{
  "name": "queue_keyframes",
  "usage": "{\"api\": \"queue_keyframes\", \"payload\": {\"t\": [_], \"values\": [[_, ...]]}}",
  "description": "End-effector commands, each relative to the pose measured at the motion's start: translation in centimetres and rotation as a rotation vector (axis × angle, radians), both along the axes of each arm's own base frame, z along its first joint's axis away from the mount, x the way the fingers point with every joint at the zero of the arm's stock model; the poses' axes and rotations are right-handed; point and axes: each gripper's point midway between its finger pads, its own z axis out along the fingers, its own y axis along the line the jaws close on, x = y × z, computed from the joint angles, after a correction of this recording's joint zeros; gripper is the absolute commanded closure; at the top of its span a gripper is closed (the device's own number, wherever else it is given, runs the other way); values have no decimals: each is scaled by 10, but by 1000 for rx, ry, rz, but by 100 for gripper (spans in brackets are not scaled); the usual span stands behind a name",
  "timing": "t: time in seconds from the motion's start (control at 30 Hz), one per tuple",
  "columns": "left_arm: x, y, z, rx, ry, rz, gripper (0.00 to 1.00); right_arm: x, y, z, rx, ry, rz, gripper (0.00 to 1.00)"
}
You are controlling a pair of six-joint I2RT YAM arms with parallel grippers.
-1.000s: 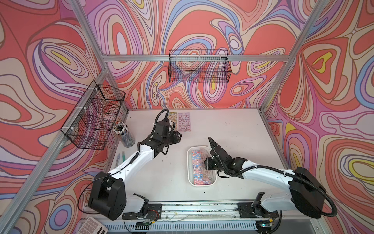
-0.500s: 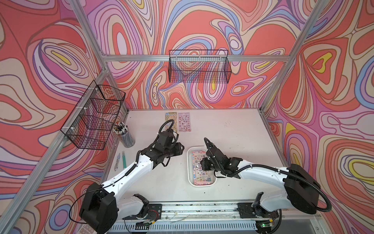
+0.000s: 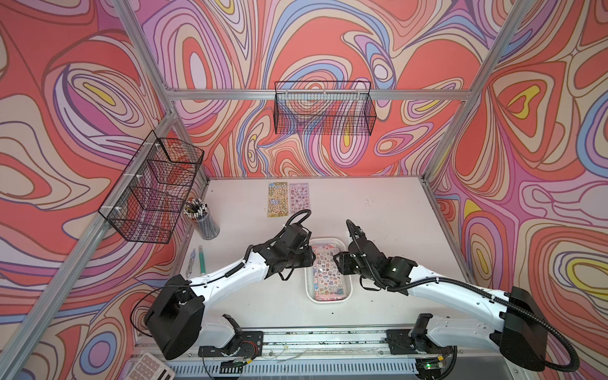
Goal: Take the stickers out of the storage box
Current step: Adjust the sticker in the storage box, then pick up the sticker from the storage box.
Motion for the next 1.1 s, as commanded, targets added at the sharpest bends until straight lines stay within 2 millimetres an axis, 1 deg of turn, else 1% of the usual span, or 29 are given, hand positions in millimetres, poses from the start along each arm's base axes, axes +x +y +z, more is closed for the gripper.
{"api": "queue_keyframes", "payload": {"t": [0.0,0.07,0.2,0.33,0.43,0.5,0.63,0.87,1.07], "values": [[-1,-10,4,-25,6,9,66,-2,-24,-16,-91,23,-51,51],[0,-18,4,-62,2,4,66,-1,-32,-24,-113,45,-72,52],[0,-26,1,-60,8,-8,66,0,-39,-39,-138,80,-88,53],[0,-29,-8,-47,18,-13,66,0,-41,-53,-150,115,-85,53],[0,-31,-19,-30,32,-14,63,-2,-39,-64,-155,143,-72,50],[-1,-32,-28,-19,40,-18,61,-3,-37,-68,-146,151,-66,50],[0,-32,-38,0,53,-15,61,-3,-34,-73,-140,162,-61,51],[2,-34,-47,11,61,-12,61,-5,-32,-87,-143,189,-53,55],[2,-38,-54,-3,76,-9,62,-5,-32,-89,-151,192,-54,55]]}}
